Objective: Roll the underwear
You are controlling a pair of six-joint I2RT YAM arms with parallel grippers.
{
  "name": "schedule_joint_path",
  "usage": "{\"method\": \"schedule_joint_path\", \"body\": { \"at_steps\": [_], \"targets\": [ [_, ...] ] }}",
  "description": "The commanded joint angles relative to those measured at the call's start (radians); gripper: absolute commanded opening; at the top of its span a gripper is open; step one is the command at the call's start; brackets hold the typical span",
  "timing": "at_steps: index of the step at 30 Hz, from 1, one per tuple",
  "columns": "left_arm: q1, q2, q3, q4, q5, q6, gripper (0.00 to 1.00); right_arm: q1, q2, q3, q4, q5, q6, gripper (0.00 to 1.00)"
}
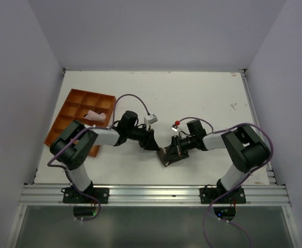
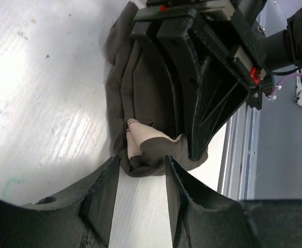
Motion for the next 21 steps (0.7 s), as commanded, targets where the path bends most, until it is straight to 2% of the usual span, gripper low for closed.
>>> {"method": "schedule_joint_path", "body": {
  "at_steps": [1, 6, 9, 13, 17, 18, 20, 21],
  "targets": [
    [-0.003, 0.022, 0.061, 0.006, 0.058, 0.084, 0.45, -0.007, 0.009, -0.016, 0.047, 0.008, 0.016, 0.0],
    [-0.003, 0.064, 0.081, -0.021, 0.229, 0.136, 0.45, -0.007, 0.004, -0.022, 0.065, -0.003, 0.03, 0.0],
    [-0.003, 0.059, 0.075, -0.055, 0.26, 0.175, 0.45, -0.007, 0.011, -0.022, 0.07, -0.006, 0.032, 0.0],
    [-0.005, 0.079, 0.087, -0.044, 0.245, 0.156, 0.41, -0.007, 0.021, -0.022, 0.073, -0.006, 0.032, 0.0],
    [-0.017, 0.139, 0.162, -0.113, 0.227, 0.17, 0.3, -0.007, 0.009, -0.011, 0.023, 0.023, -0.008, 0.0],
    [-0.02, 0.15, 0.171, -0.138, 0.206, 0.173, 0.3, -0.007, 0.003, 0.001, -0.026, 0.049, -0.025, 0.0],
    [-0.023, 0.145, 0.177, -0.153, 0.173, 0.17, 0.36, -0.007, -0.022, 0.003, -0.03, 0.052, -0.031, 0.0],
    [-0.023, 0.125, 0.17, -0.15, 0.144, 0.169, 0.35, -0.007, -0.026, 0.001, -0.022, 0.051, -0.03, 0.0]
  ]
}}
